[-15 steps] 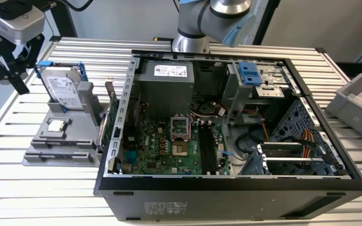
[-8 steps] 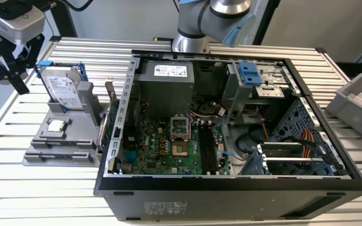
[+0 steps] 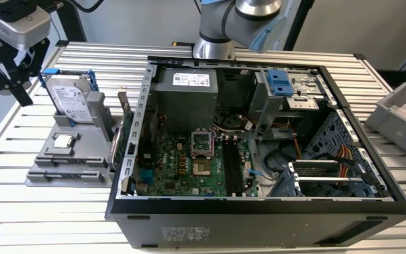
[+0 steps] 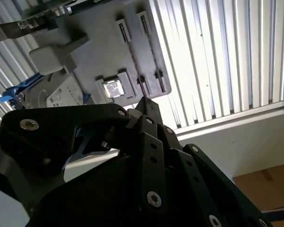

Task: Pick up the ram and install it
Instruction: 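Pick up the ram and move it above insertion slot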

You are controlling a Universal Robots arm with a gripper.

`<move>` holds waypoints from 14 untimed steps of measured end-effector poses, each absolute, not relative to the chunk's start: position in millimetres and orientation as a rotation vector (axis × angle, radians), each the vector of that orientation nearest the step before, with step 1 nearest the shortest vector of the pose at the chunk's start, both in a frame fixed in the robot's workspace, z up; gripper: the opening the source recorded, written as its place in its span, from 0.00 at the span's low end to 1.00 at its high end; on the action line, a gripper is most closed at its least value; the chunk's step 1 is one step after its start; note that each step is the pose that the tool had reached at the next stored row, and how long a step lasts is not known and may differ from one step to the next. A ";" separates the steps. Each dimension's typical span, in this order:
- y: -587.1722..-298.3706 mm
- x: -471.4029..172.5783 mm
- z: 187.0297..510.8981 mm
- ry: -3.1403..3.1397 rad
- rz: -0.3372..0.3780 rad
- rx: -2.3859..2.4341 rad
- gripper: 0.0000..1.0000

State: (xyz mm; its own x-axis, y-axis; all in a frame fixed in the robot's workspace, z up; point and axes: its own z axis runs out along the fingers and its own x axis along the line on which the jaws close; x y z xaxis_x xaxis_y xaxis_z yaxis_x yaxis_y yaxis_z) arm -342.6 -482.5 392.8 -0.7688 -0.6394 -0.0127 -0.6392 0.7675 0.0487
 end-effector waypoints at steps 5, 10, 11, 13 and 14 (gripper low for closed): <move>-482.5 -342.5 392.8 -2.928 -0.078 1.119 0.00; -482.5 -342.5 392.9 -2.904 -0.078 1.178 0.00; -482.5 -342.6 392.8 -2.900 -0.078 1.189 0.00; -482.5 -342.6 392.8 -2.889 -0.078 1.214 0.00; -482.5 -342.6 392.9 -2.883 -0.078 1.226 0.00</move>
State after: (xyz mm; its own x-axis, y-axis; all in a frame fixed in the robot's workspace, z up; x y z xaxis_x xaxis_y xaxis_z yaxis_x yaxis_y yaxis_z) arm -342.6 -482.5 392.9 -0.6941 -0.7197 -0.0126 -0.7194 0.6929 0.0487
